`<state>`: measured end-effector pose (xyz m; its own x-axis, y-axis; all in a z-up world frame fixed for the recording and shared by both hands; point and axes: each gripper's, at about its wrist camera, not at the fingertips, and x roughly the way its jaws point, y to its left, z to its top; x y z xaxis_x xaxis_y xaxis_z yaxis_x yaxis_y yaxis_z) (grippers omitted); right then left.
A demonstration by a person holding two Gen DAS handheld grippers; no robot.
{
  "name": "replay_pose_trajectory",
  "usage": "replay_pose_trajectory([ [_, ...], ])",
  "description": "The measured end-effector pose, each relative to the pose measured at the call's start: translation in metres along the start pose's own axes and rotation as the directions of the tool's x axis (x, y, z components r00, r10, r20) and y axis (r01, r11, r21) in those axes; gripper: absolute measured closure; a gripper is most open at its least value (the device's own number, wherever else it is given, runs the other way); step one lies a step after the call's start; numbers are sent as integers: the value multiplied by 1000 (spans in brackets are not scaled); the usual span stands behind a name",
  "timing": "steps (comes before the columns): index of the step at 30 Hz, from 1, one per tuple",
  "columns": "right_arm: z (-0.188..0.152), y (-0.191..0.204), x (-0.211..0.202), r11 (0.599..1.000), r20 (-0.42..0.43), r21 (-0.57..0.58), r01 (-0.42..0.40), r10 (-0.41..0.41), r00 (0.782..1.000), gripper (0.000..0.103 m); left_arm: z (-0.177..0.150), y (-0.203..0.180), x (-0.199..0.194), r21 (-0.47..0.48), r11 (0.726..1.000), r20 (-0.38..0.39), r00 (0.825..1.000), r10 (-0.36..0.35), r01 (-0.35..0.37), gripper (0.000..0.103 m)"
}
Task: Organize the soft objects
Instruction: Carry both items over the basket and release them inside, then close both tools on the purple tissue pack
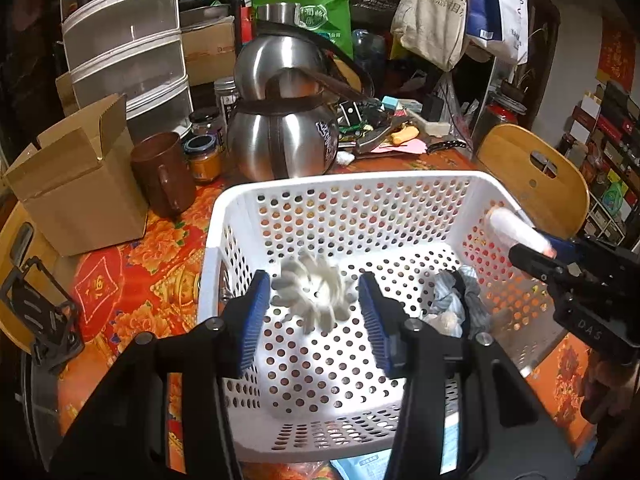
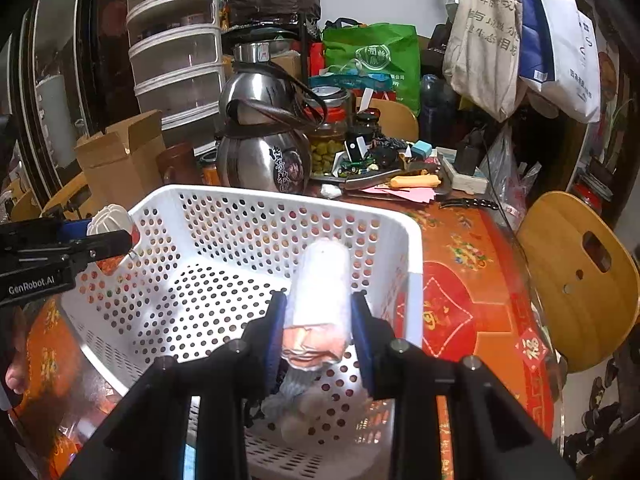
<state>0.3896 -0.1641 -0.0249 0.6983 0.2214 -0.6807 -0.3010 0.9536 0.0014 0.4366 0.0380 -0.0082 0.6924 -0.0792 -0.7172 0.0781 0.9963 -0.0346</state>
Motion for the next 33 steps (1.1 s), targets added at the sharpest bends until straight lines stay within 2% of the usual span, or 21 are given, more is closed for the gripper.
replay_pose_trajectory([
  [1, 0, 0, 0, 1000, 1, 9, -5, 5, 1000, 70, -2, -1, 0, 3, 1000, 4, 1000, -2, 2, 41],
  [2, 0, 0, -1, 1000, 3, 13, -19, 19, 1000, 66, -3, -1, -1, 8, 1000, 16, 1000, 3, -4, 28],
  [3, 1, 1, -2, 999, 4, 13, -32, 32, 999, 49, -4, -1, -5, 13, 1000, 36, 999, 17, -17, 17],
  [4, 1, 4, -4, 999, 9, 4, -36, 36, 999, 34, -5, -1, -8, 17, 1000, 57, 998, 25, -26, 12],
  [5, 2, 5, -7, 1000, 23, -8, -26, 26, 999, 30, -5, -1, -11, 16, 1000, 70, 997, 21, -23, 8],
  [6, 2, 7, -9, 1000, 33, -17, -15, 15, 999, 28, -5, 0, -14, 13, 1000, 73, 997, 17, -18, 7],
  [20, -7, 8, -13, 1000, 20, -12, -27, 28, 999, 26, -13, 6, -26, -8, 1000, 59, 998, 19, -19, 6],
  [28, -23, 1, -22, 999, 19, 30, -35, 34, 999, 26, -32, 11, -52, -13, 999, 89, 995, 48, -47, 6],
  [33, -36, -3, -40, 998, 51, 54, -33, 30, 998, 26, -53, 17, -74, -24, 999, 104, 993, 51, -49, 6],
])
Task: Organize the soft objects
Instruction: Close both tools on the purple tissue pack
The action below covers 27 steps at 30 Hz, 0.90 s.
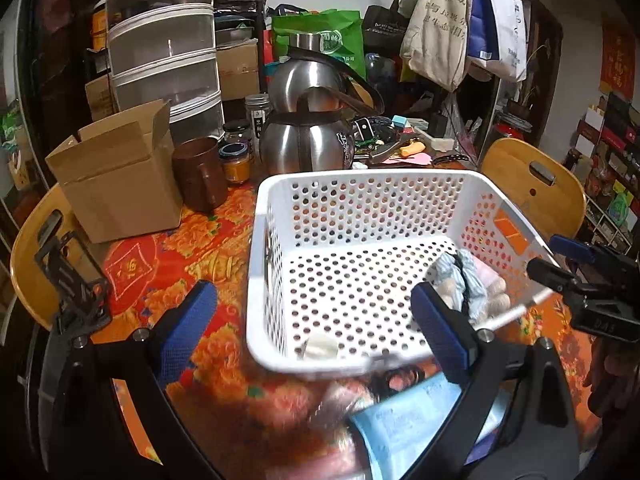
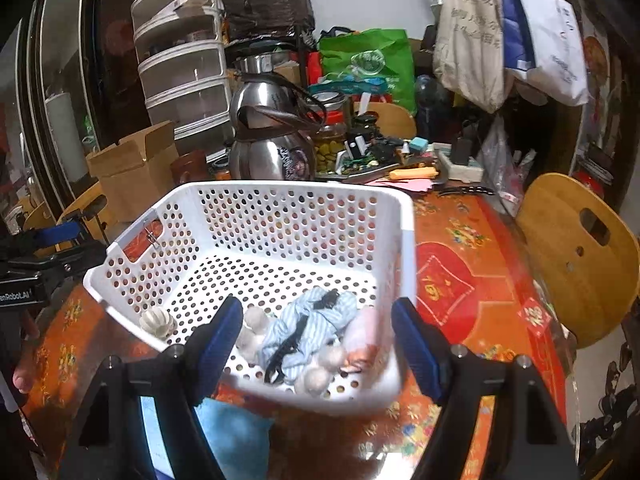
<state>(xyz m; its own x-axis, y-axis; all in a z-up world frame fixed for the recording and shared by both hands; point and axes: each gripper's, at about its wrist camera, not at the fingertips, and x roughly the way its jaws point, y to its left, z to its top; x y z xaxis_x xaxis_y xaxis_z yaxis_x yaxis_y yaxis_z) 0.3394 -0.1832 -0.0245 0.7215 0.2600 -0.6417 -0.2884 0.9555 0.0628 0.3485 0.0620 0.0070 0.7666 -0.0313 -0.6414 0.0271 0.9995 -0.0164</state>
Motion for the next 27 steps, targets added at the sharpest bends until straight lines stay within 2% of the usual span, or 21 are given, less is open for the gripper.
replay_pose_trajectory([
  [2, -9, 0, -15, 1000, 22, 5, -7, 7, 1000, 26, -11, 2, -14, 1, 1000, 15, 1000, 17, -17, 6],
  [5, -25, 3, -35, 1000, 34, 9, -25, 24, 999, 26, -32, 6, -37, -14, 1000, 25, 1000, -10, 10, 6],
  [9, -53, 10, -61, 1000, 34, -13, -8, 8, 999, 26, -66, 8, -68, -17, 999, 52, 998, -32, 33, 6],
  [12, -76, 10, -80, 999, 50, 18, -46, 45, 998, 26, -95, 10, -94, -34, 998, 82, 995, -48, 51, 6],
  [14, -90, 12, -89, 998, 55, 33, -57, 55, 997, 26, -110, 11, -108, -36, 998, 98, 994, -45, 48, 6],
  [19, -124, 30, -120, 997, 88, -18, -72, 73, 993, 26, -149, 13, -147, -59, 997, 152, 988, -30, 39, 4],
  [21, -131, 35, -131, 997, 109, -38, -73, 77, 991, 26, -163, 11, -157, -60, 998, 163, 986, -15, 25, 4],
  [24, -145, 44, -149, 994, 138, -48, -99, 105, 985, 25, -188, 8, -166, -59, 997, 160, 987, -31, 41, 3],
  [27, -163, 55, -154, 988, 127, -66, -140, 148, 981, 24, -215, 0, -164, -24, 998, 140, 989, -52, 56, 3],
])
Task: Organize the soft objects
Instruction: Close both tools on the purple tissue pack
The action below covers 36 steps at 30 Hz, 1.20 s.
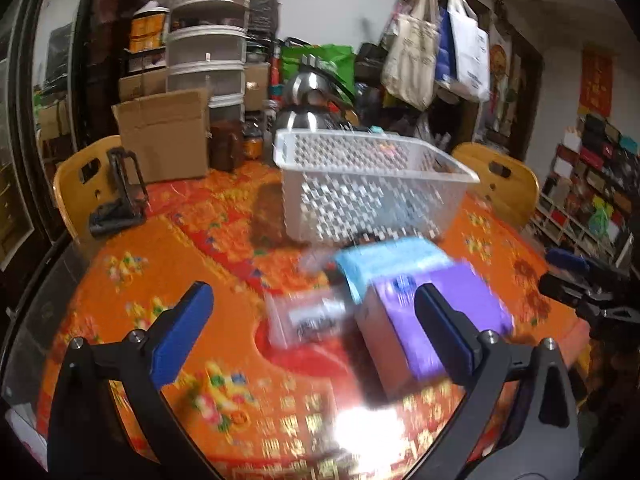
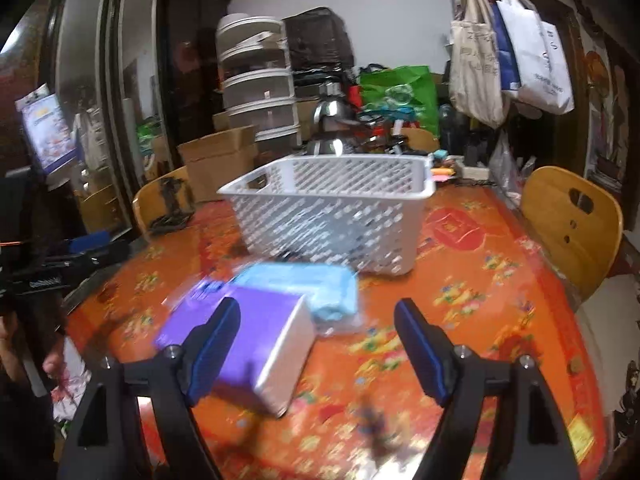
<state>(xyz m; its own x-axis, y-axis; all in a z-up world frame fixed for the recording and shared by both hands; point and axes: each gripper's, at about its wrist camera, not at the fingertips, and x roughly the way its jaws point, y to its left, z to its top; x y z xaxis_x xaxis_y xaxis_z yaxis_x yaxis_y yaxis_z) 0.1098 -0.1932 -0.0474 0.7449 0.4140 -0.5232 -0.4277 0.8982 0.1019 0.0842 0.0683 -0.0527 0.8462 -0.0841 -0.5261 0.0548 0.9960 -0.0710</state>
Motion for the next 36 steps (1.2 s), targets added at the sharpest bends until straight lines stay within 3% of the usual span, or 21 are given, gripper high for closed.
replay_pose_trajectory([
  [8, -36, 18, 18, 997, -33, 13, -71, 72, 997, 24, -44, -28, 11, 56, 995, -19, 996, -82, 83, 3],
  [12, -45, 21, 24, 996, -40, 11, -88, 89, 995, 24, -48, -41, 21, 118, 988, -13, 995, -98, 99, 3],
  [19, -51, 26, 35, 995, -59, -4, -98, 97, 994, 24, -54, -50, 40, 113, 986, -40, 992, -119, 123, 3],
  [25, -57, 32, 45, 991, -81, -25, -134, 132, 988, 39, -54, -49, 45, 124, 982, -24, 990, -138, 140, 3],
  [29, -59, 31, 48, 987, -86, -18, -161, 159, 984, 44, -54, -53, 45, 137, 977, -19, 987, -161, 162, 13],
  [34, -60, 33, 48, 987, -86, -27, -158, 155, 984, 49, -61, -67, 51, 176, 957, -69, 973, -222, 231, 42],
  [36, -61, 35, 48, 988, -87, -34, -153, 150, 985, 51, -66, -73, 52, 196, 958, -63, 978, -201, 210, 43],
])
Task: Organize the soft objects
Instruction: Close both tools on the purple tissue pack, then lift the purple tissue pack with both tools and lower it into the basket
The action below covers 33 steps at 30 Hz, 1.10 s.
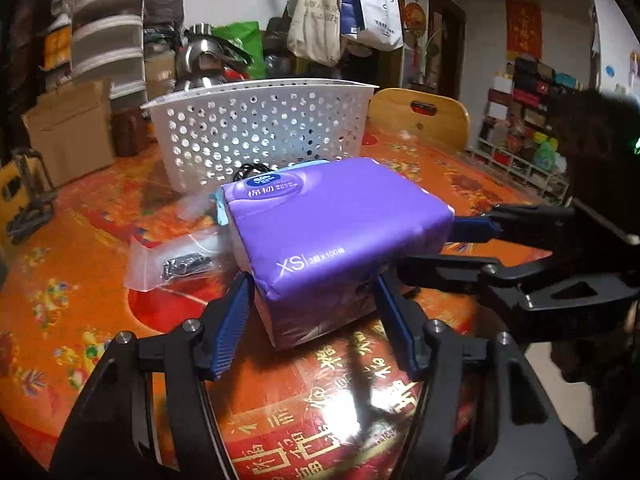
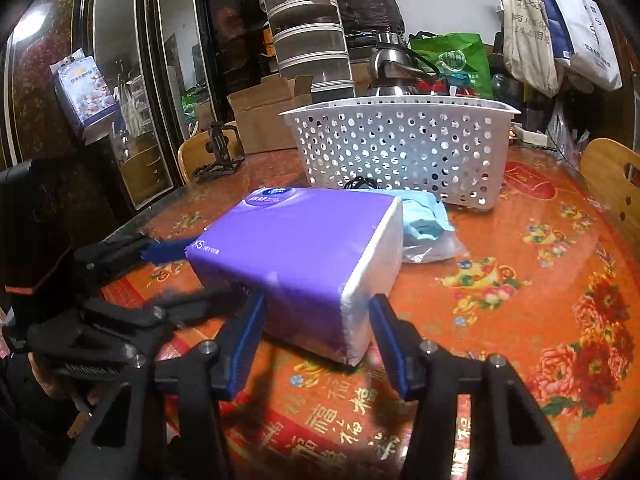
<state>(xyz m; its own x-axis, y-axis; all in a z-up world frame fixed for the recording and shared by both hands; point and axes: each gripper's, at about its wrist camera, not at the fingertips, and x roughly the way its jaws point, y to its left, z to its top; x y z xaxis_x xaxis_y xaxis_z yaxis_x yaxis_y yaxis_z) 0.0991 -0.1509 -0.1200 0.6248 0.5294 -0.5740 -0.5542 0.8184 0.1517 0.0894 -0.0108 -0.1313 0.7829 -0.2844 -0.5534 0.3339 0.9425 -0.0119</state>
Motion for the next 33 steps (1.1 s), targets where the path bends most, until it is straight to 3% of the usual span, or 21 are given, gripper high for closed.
replay_pose_trajectory([
  [15, -3, 9, -3, 998, 20, -27, 49, -49, 999, 62, -2, 12, -6, -90, 996, 24, 999, -25, 27, 48],
  [33, 9, 23, -20, 995, 95, -47, 85, -80, 992, 67, 22, 7, -41, -74, 997, 111, 993, 28, -20, 49],
])
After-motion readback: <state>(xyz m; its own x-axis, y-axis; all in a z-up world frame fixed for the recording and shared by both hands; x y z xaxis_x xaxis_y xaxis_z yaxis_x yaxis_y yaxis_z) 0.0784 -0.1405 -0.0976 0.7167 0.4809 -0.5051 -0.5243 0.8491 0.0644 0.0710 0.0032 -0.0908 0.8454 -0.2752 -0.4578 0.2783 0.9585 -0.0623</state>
